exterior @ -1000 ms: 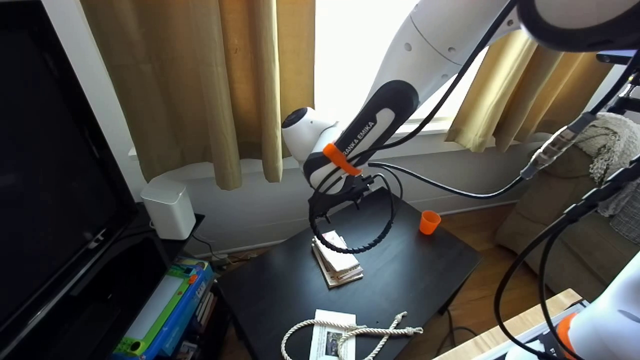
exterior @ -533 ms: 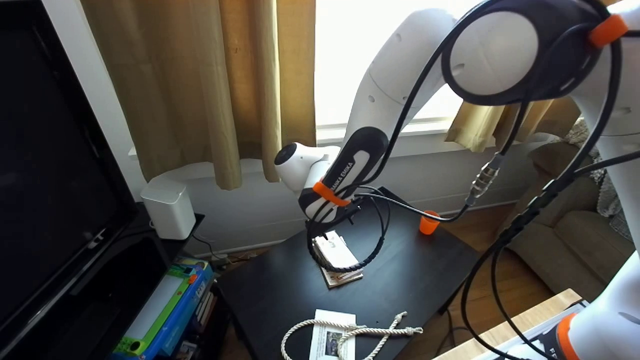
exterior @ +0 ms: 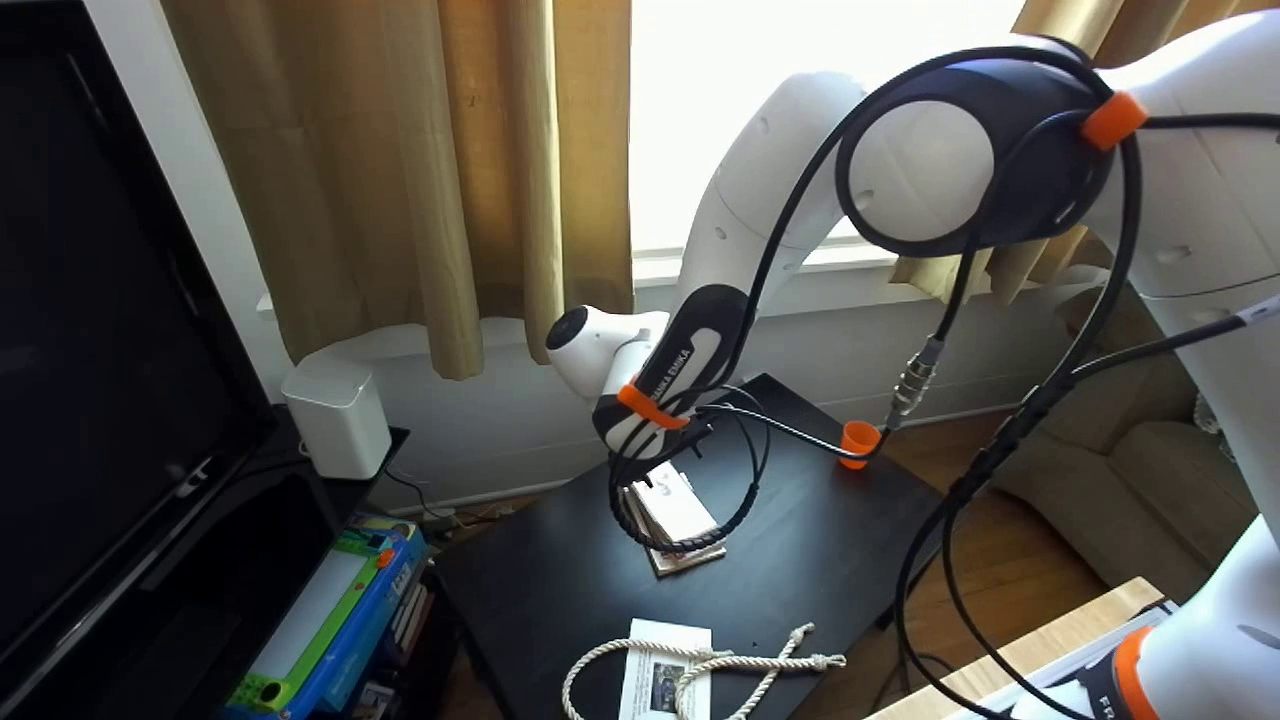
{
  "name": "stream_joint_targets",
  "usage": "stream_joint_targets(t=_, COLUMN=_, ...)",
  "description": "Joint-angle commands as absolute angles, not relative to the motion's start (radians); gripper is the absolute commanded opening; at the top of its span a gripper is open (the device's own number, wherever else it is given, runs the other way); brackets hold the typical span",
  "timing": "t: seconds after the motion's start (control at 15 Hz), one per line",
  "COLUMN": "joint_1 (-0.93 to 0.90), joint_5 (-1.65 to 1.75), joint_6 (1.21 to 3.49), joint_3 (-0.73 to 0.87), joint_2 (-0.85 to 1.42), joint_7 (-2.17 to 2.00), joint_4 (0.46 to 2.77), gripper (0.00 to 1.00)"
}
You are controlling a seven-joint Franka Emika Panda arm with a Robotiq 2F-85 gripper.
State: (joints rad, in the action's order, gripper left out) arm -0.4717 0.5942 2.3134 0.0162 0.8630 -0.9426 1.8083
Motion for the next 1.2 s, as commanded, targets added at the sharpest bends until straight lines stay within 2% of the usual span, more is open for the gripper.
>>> stream_joint_targets(t=0.0, joint_1=-0.468, joint_5=0.558, joint_6=2.329, joint_3=0.02, joint_2=0.918, joint_7=-0.919, joint_4=1.768, gripper=1.0)
stream_joint_targets(t=1.13, joint_1=-0.499, joint_5=0.414, joint_6=2.582, joint_3=0.102, joint_2=1.277, joint_7=-0.863, joint_4=1.515, gripper=1.0)
